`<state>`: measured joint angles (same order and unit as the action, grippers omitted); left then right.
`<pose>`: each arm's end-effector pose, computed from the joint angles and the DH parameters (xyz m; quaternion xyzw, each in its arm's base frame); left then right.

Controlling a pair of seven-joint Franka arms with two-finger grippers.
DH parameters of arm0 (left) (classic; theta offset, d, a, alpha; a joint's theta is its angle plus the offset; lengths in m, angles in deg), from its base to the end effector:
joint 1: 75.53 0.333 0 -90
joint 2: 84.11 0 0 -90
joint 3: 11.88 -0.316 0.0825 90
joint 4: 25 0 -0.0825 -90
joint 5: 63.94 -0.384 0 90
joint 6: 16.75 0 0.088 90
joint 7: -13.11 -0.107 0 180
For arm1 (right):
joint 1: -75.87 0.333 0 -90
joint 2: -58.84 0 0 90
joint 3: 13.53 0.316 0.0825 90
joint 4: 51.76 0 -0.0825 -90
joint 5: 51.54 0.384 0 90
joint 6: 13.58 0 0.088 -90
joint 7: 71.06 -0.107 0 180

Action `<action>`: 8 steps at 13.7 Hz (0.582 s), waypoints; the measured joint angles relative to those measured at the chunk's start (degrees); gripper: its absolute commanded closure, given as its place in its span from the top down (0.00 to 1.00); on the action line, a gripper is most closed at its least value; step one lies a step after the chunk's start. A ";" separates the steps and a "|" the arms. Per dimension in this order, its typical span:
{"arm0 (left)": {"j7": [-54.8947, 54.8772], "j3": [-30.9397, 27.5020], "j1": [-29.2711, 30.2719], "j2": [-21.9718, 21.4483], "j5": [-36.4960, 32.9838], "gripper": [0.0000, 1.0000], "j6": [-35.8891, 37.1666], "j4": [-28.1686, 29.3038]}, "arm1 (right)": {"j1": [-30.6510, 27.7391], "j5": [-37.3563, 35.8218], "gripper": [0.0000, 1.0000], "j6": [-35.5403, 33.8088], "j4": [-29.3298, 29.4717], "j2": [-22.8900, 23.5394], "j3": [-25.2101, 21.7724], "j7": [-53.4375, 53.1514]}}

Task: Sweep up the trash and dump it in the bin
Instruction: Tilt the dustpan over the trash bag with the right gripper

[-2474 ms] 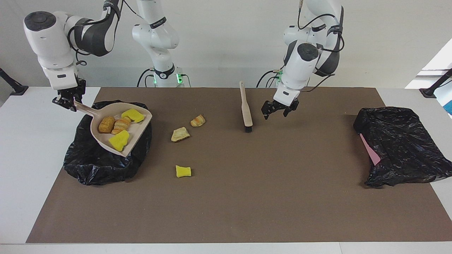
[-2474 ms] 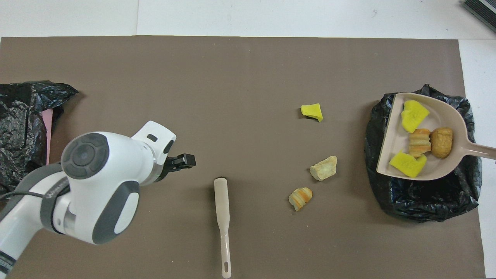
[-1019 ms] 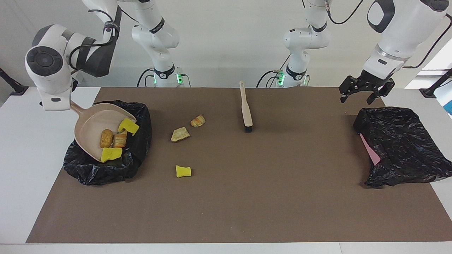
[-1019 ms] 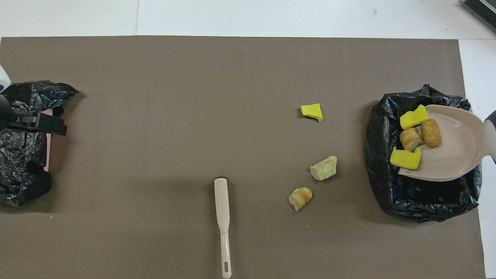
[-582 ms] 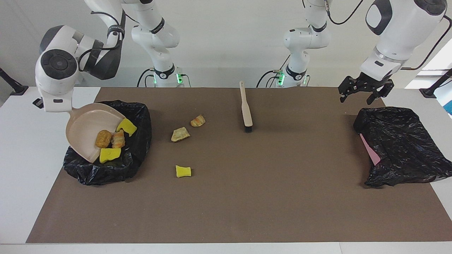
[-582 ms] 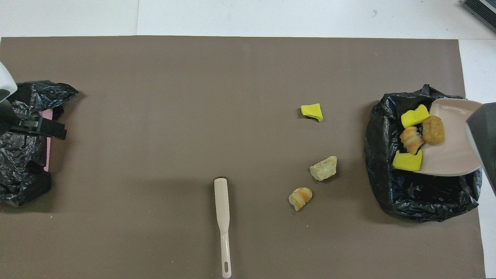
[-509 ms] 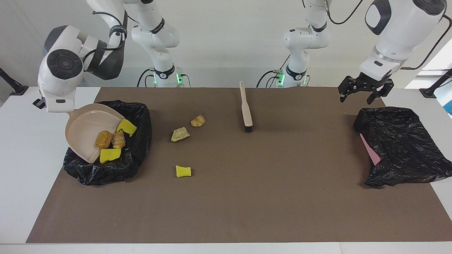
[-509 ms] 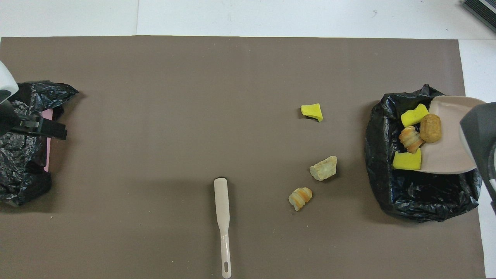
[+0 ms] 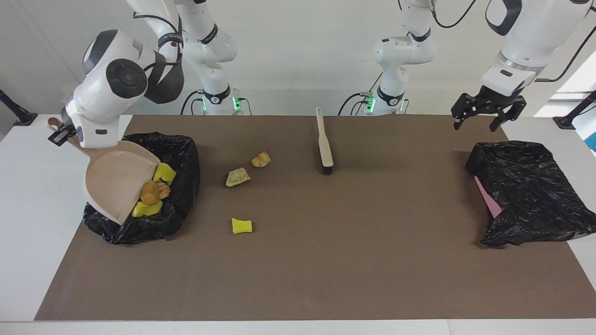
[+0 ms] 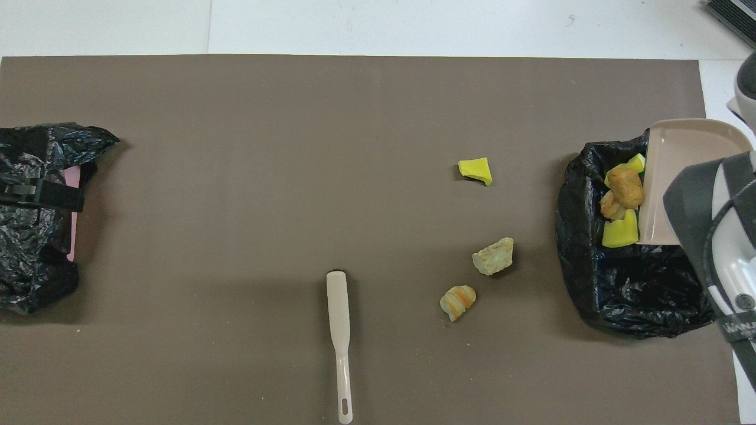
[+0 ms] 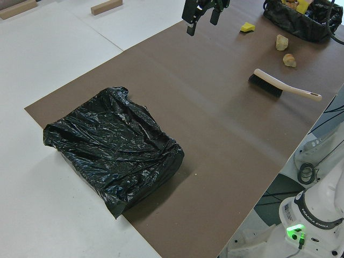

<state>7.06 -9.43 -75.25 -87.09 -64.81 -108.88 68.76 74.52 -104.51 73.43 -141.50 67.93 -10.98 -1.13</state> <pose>0.5412 -0.0196 0.6252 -0.9973 0.0718 -0.0115 0.0091 0.5962 -0.0785 0.5751 0.7123 0.5372 -0.3257 0.3130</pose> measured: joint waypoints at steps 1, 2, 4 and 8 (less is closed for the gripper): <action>0.00 -0.01 0.12 0.00 0.00 1.00 0.00 0.00 | 0.90 -0.15 0.00 -0.04 -0.35 -0.74 0.07 0.00; 0.00 0.01 0.13 0.00 0.00 1.00 0.00 0.00 | 1.50 -0.21 0.00 -0.07 -0.70 -1.46 0.12 0.00; 0.00 0.05 0.13 0.00 0.00 1.00 0.00 0.00 | 1.77 -0.86 0.00 -0.07 -1.24 -2.35 0.15 0.00; 0.00 0.05 0.13 0.00 0.00 1.00 0.00 0.00 | 1.75 -2.10 0.00 1.15 -1.46 -2.58 0.16 0.22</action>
<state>7.06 -9.38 -75.12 -87.09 -64.81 -108.88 68.76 76.27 -106.61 74.59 -142.96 65.35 -10.82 -0.90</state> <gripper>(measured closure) 0.000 0.683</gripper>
